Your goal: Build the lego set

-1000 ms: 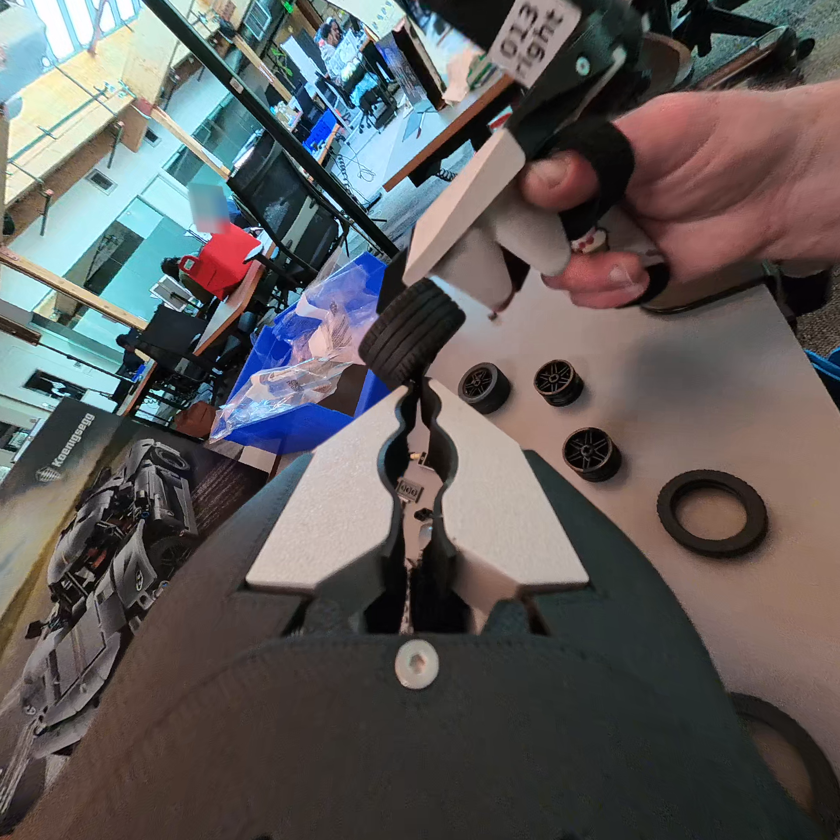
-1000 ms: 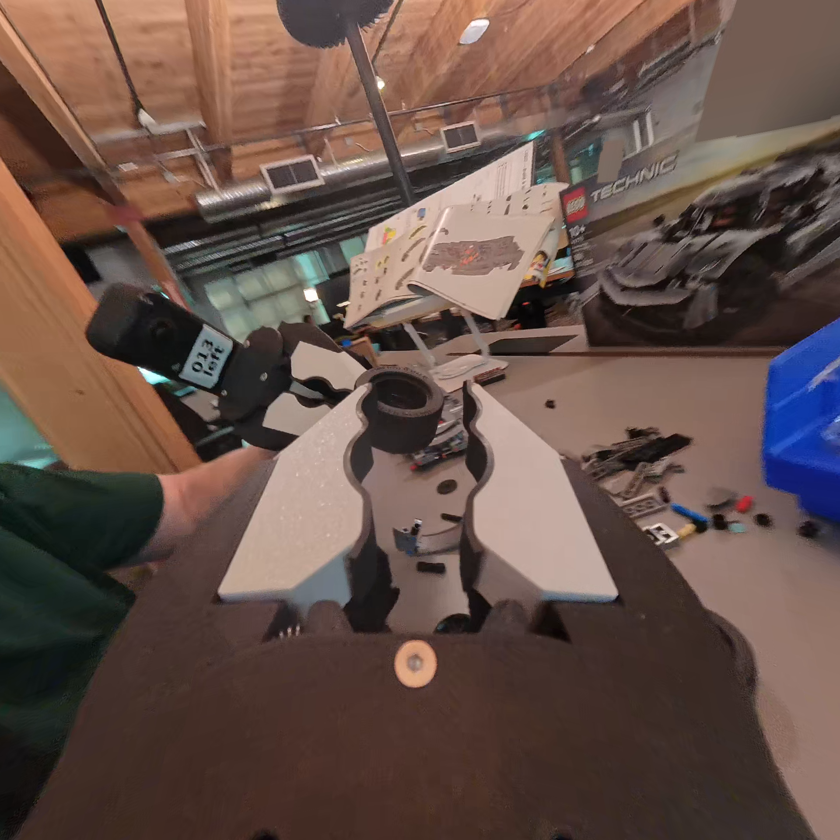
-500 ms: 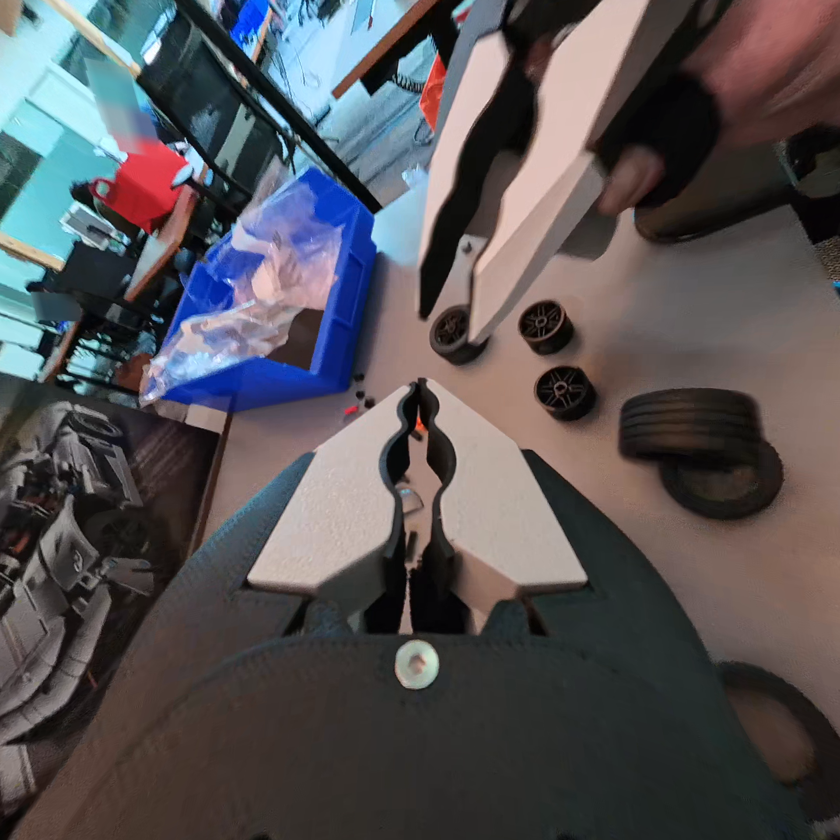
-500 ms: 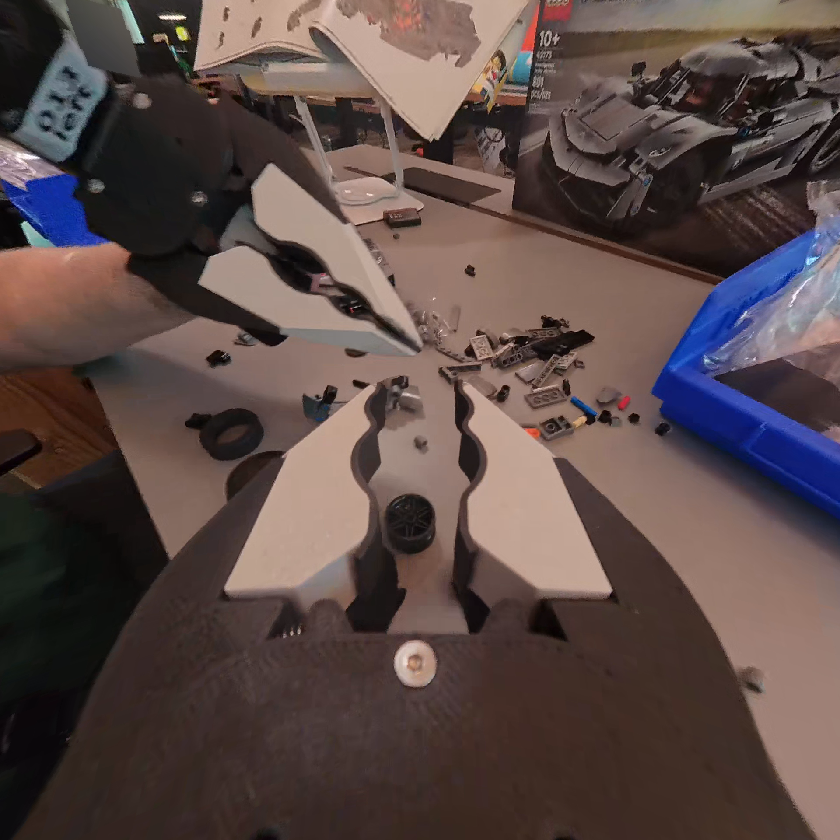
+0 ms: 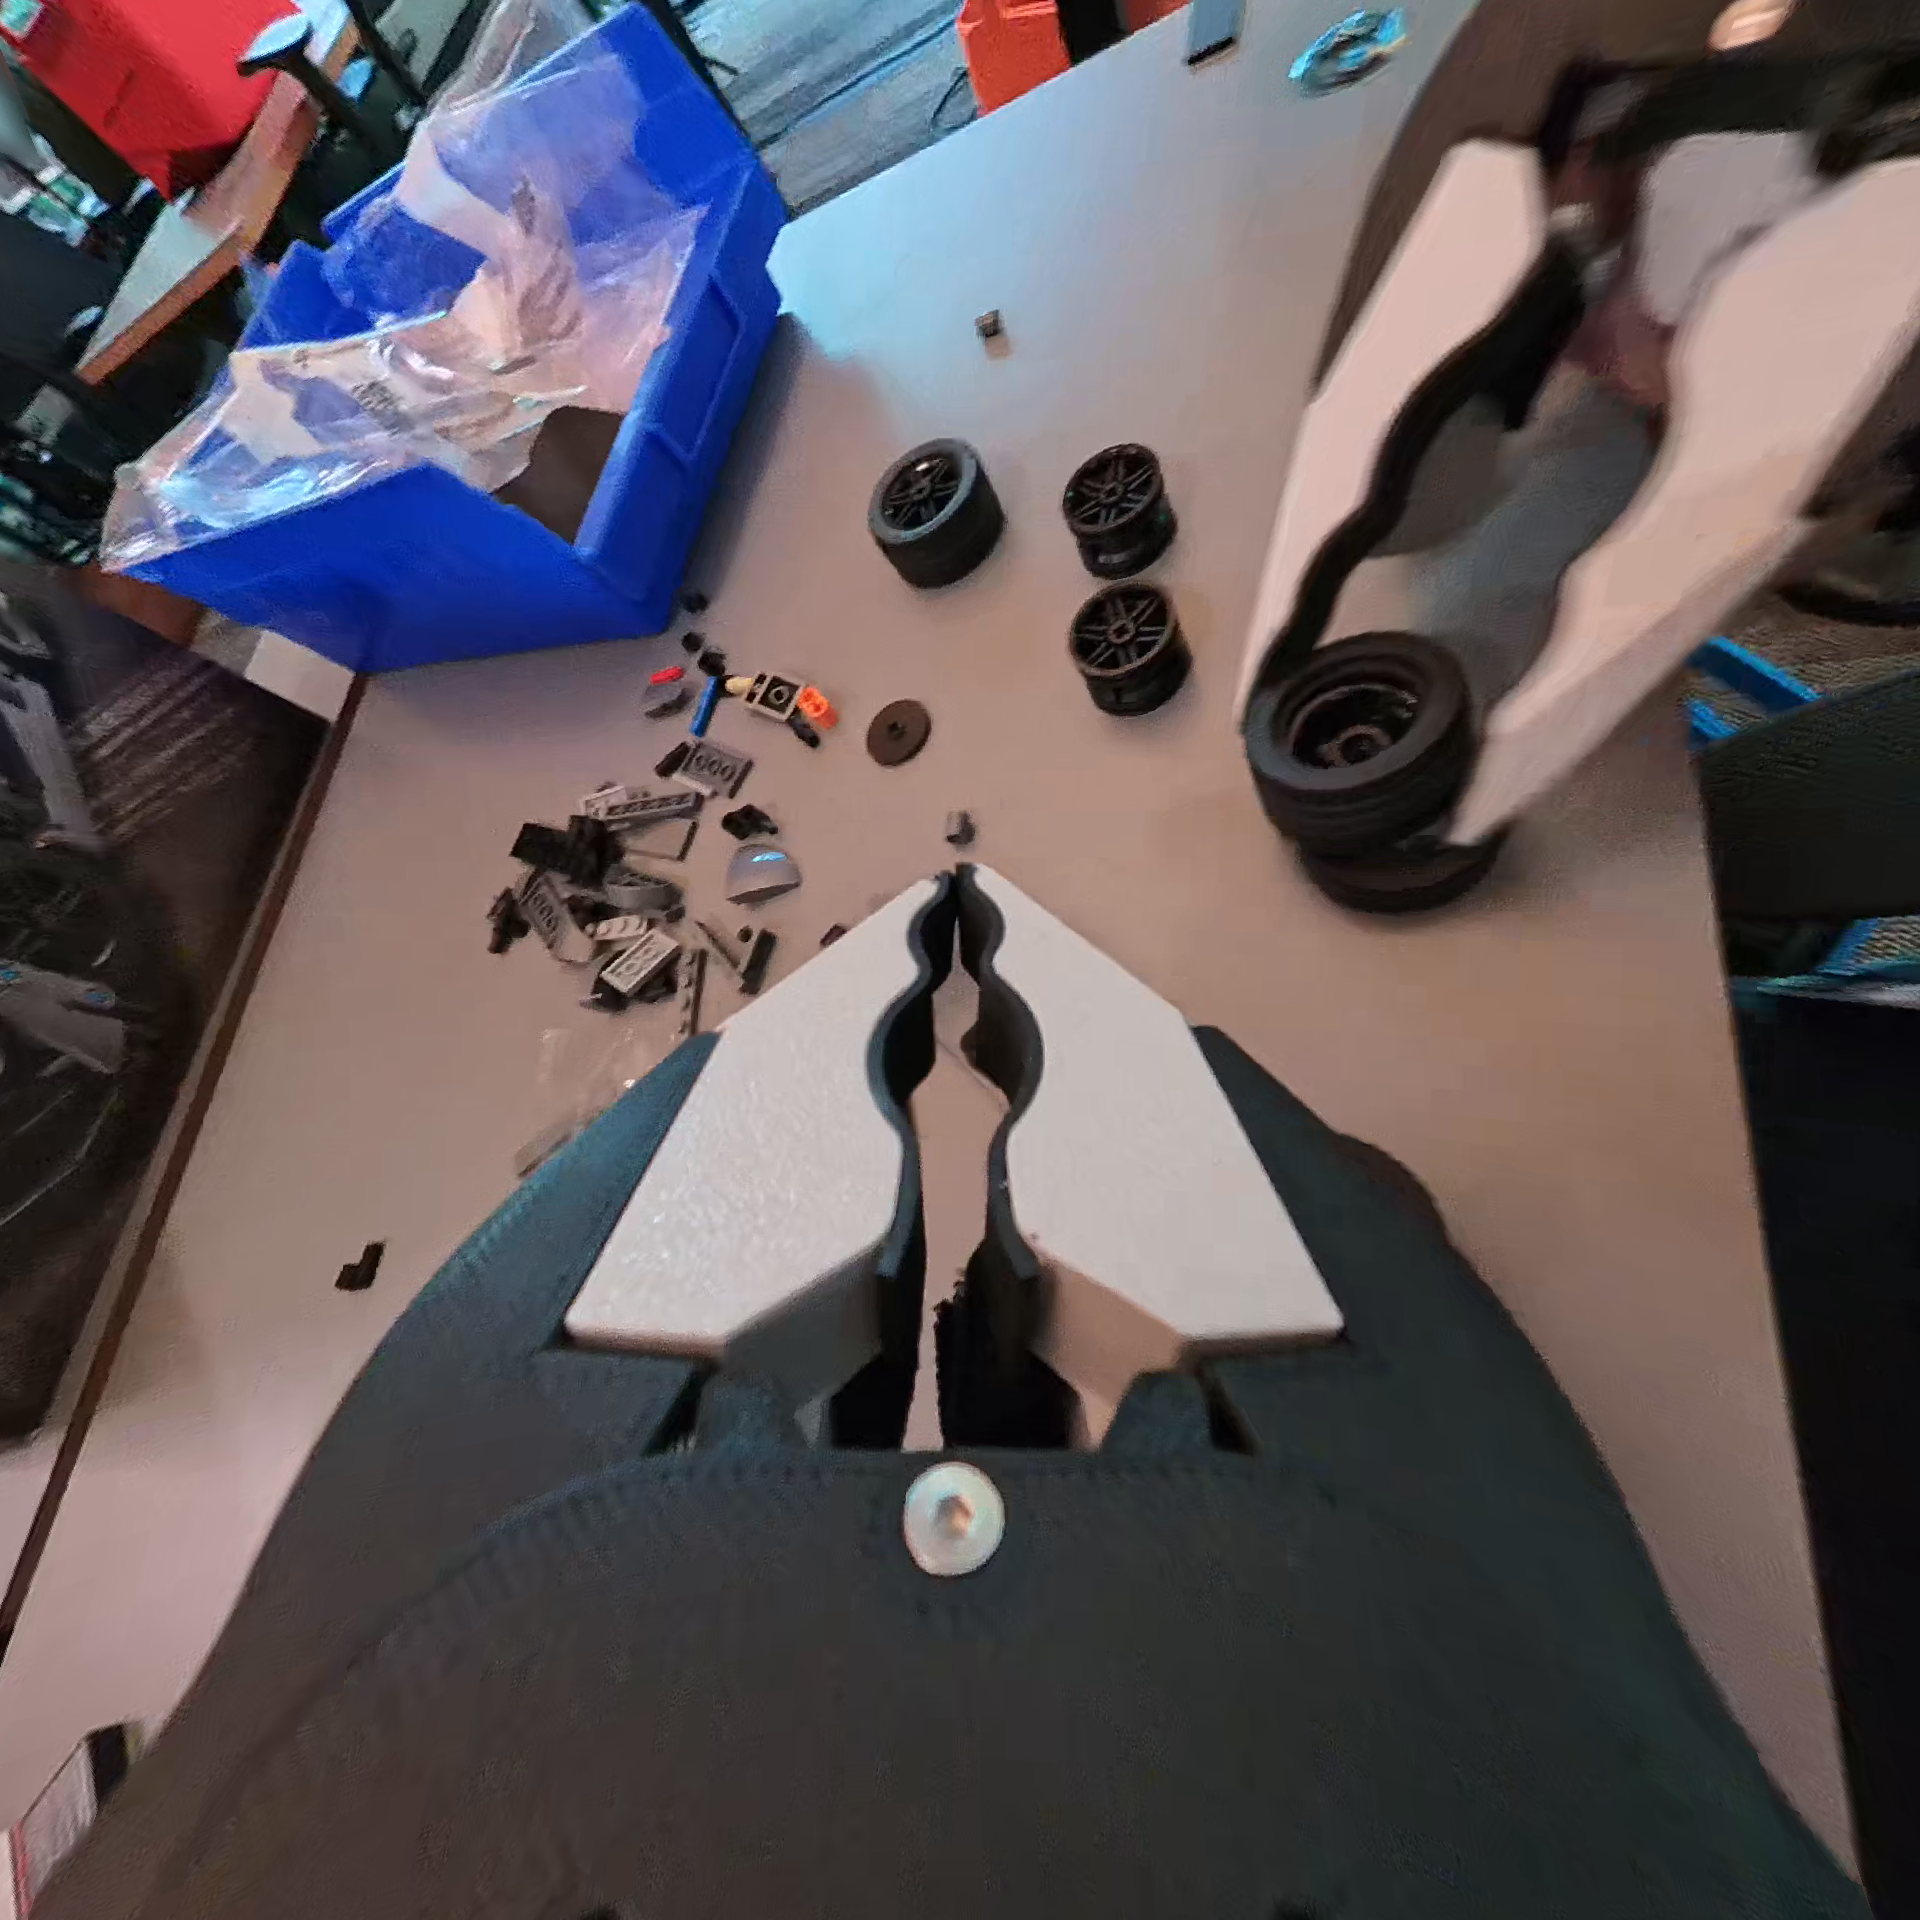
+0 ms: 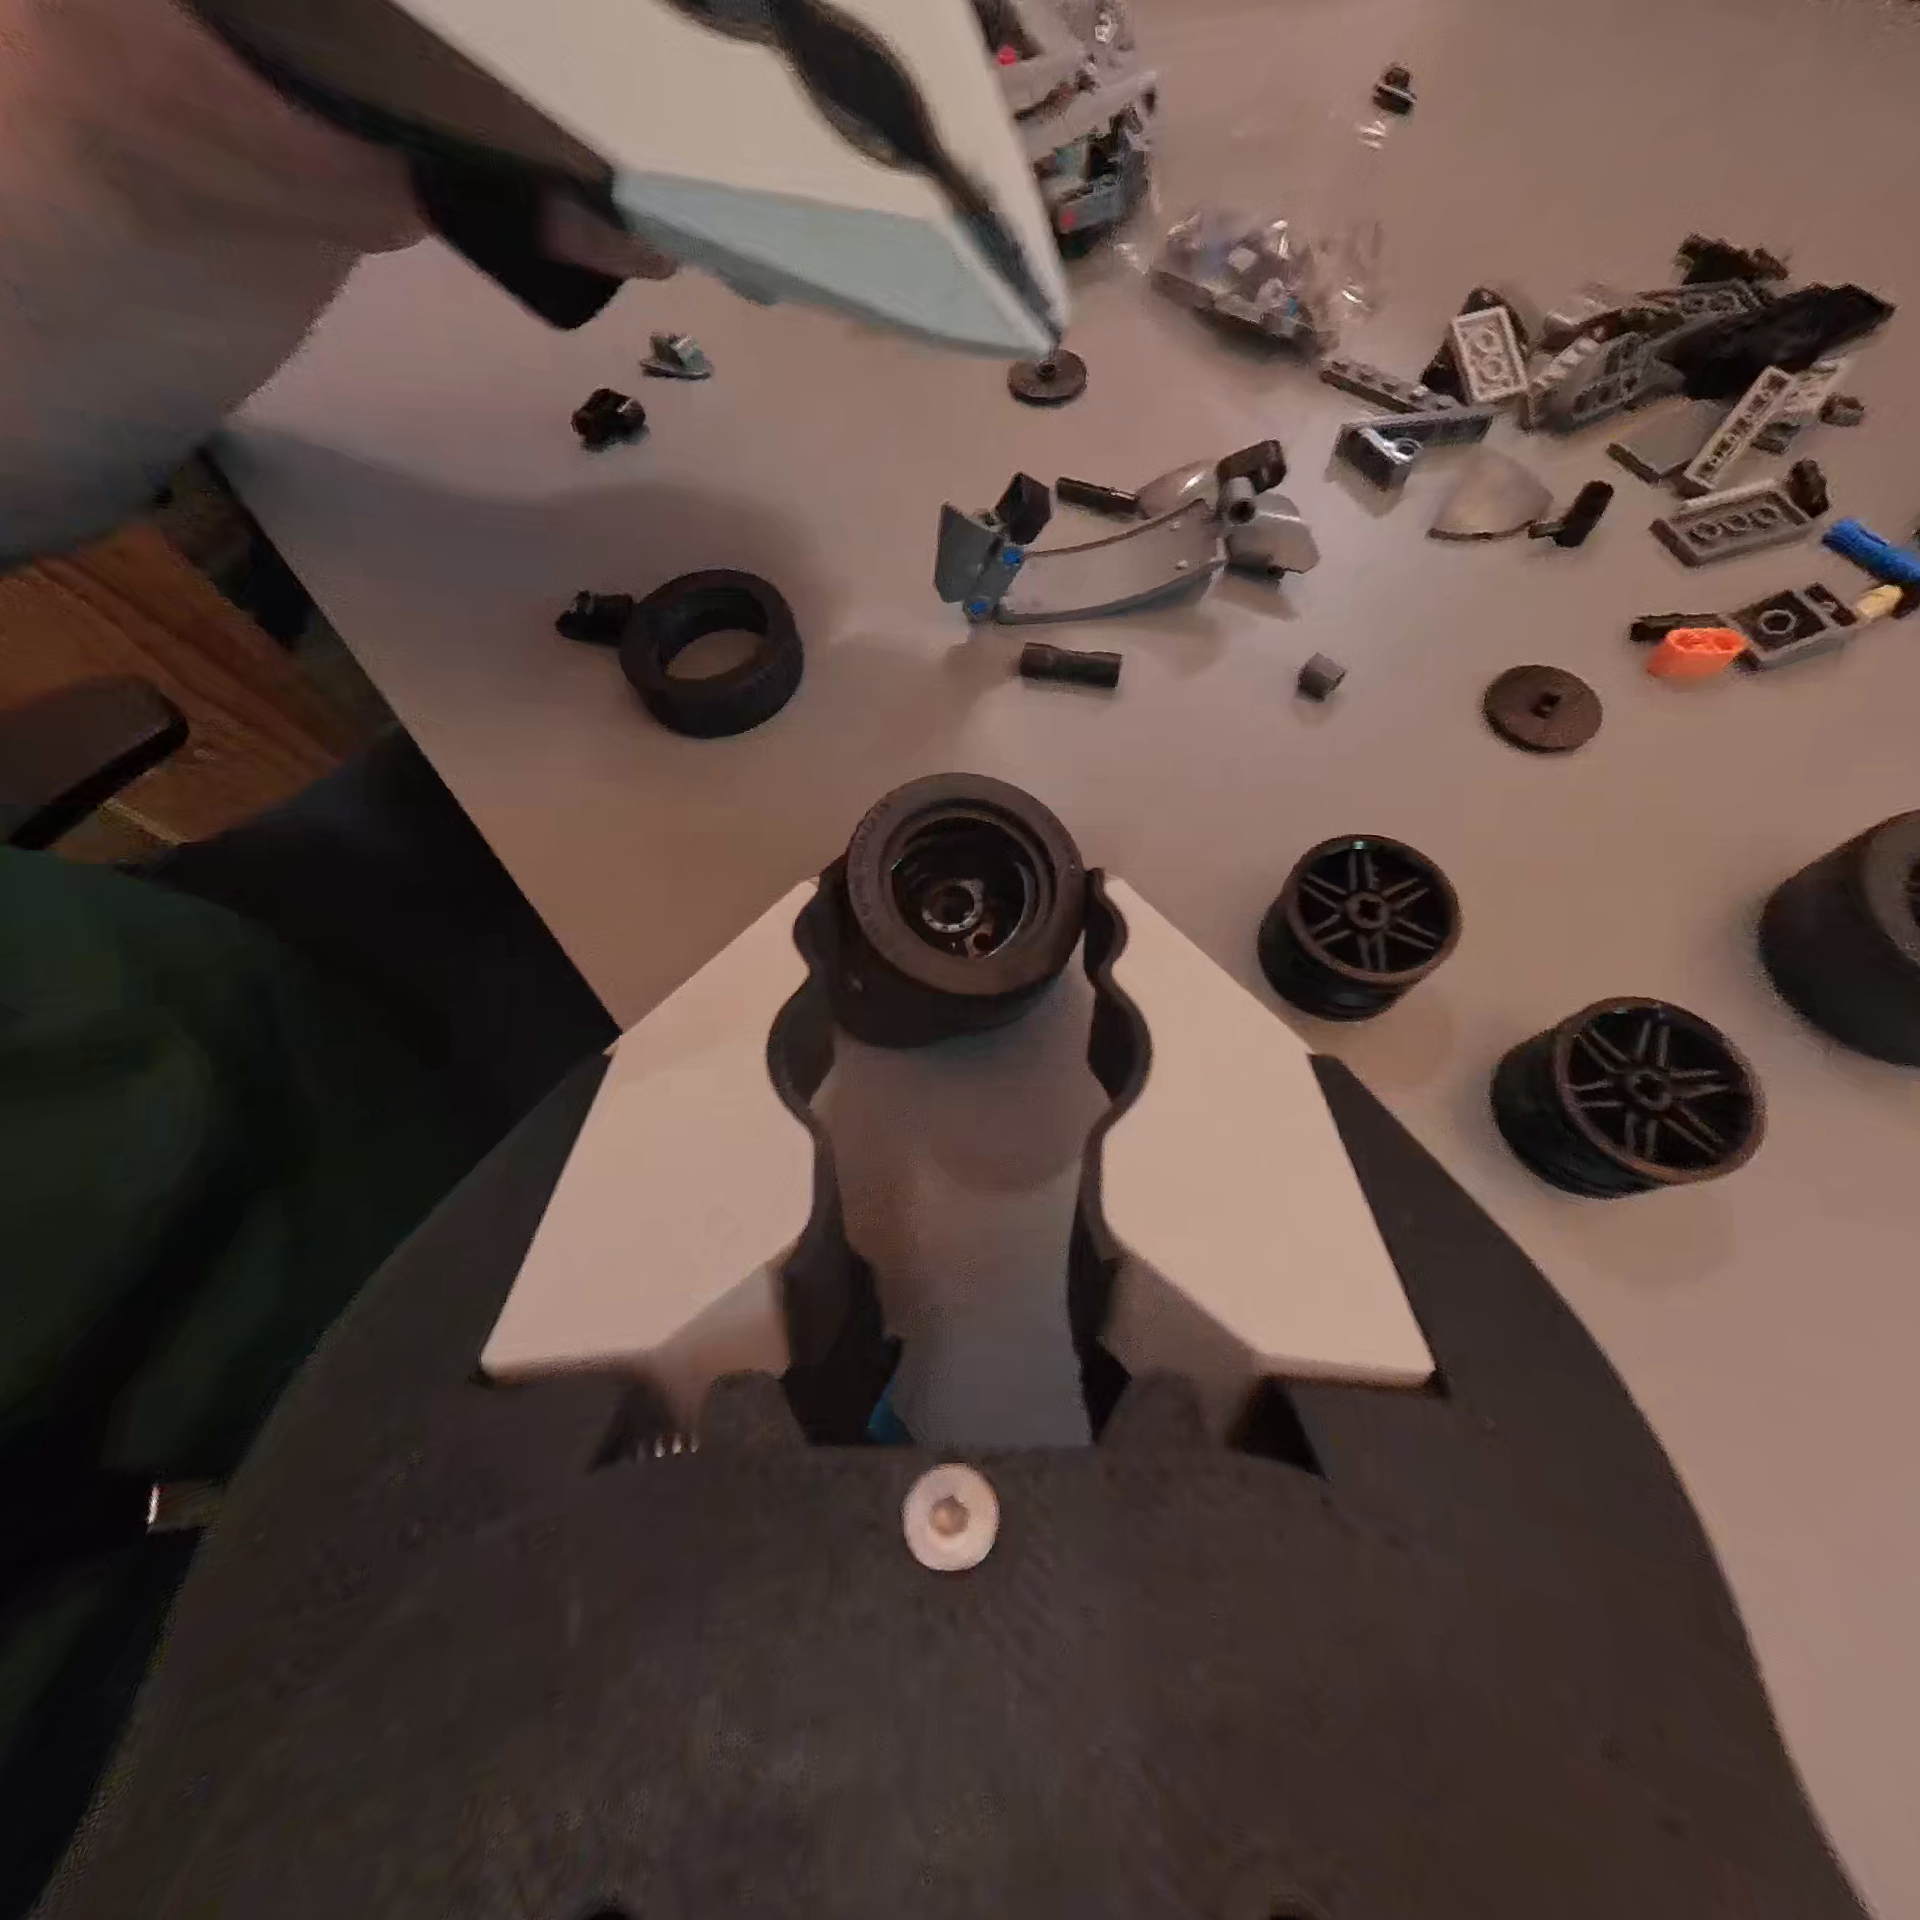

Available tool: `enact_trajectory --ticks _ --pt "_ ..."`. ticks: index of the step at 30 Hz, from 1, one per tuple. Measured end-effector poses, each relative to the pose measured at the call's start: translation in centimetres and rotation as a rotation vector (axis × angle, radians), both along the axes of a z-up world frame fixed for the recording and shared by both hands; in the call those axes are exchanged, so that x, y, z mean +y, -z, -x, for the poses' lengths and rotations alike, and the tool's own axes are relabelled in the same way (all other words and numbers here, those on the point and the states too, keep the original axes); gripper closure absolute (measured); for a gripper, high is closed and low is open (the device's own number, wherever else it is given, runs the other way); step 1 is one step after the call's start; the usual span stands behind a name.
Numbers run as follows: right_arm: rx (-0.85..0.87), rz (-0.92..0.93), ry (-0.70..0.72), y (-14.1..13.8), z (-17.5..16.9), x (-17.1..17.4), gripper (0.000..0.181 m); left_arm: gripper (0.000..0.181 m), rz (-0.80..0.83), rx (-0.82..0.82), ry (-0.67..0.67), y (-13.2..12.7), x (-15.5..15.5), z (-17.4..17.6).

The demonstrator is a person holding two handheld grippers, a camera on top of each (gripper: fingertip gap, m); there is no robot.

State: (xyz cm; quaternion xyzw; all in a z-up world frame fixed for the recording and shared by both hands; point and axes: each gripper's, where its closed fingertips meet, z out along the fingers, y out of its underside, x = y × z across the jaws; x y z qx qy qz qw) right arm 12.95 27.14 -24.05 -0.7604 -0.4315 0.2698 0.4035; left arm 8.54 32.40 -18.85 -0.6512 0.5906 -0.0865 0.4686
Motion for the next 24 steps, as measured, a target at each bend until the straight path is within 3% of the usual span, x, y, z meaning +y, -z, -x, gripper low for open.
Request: enact_trajectory --ticks 4,8,10,13,19,22,24 --pt "-0.030 -0.042 -0.003 -0.4 0.0 0.4 0.139 0.179 0.042 0.025 0.079 0.5 -1.7 -1.3" --pt "0.002 -0.227 -0.040 -2.7 0.3 0.7 0.139 0.159 0.162 -0.001 0.213 1.3 -3.4 -2.8" --pt "-0.027 -0.352 -0.078 -3.3 0.5 0.9 0.139 0.156 0.166 0.001 0.251 1.4 -3.4 -3.0" --pt "-0.047 -0.388 -0.162 -3.3 0.7 0.9 0.139 0.151 0.178 0.021 0.319 1.7 -3.4 -3.0" --pt "0.145 -0.388 -0.272 -6.0 1.1 0.7 0.139 0.128 0.332 -0.141 0.462 -0.5 -4.6 -3.1" --pt "0.142 -0.503 -0.320 -7.0 2.0 0.5 0.139 0.122 0.432 -0.192 0.484 -0.6 -5.1 -3.5" --pt "0.088 -0.608 -0.328 -7.3 2.7 0.6 0.140 0.127 0.529 -0.230 0.508 -0.5 -5.6 -3.6"
